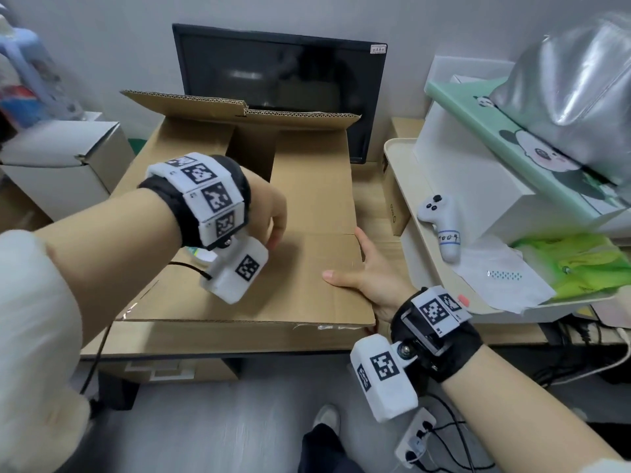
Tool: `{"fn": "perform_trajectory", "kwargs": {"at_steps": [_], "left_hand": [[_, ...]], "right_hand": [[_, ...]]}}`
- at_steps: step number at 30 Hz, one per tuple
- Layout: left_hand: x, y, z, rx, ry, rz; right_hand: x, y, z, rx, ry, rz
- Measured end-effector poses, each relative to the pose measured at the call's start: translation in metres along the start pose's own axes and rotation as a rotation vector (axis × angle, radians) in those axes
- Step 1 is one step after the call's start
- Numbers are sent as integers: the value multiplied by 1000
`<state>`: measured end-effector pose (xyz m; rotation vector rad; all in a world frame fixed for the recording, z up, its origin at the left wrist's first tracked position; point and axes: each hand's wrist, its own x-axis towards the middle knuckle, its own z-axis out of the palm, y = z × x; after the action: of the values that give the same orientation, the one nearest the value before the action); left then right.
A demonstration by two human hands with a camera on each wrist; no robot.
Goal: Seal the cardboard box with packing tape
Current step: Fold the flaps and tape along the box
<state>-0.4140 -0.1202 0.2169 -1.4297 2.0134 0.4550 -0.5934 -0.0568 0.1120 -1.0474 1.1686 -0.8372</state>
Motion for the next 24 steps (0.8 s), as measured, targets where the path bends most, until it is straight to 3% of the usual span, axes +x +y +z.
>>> {"fn": "perform_trajectory", "kwargs": {"at_steps": [3,5,9,12,21,24], "left_hand": [[-4,-17,7,-20,55,-2],[-7,-25,10,-66,114,5],[-10,-34,16,-175,174,25],[-11,-38,20,-246,206,18],[-16,-43,29,-347,247,31],[-15,-43,32,-326,263,42]], "right_hand": [[-1,-1,0,-1,20,-22],[-2,-4,-2,-142,41,-84],[-15,-12,0,-975,98,-250],[-25,-11,10,-1364,-40,-296],[-39,-15,35,-1463,-437,-319],[-41,-10,30,-1543,-446,-349]]}}
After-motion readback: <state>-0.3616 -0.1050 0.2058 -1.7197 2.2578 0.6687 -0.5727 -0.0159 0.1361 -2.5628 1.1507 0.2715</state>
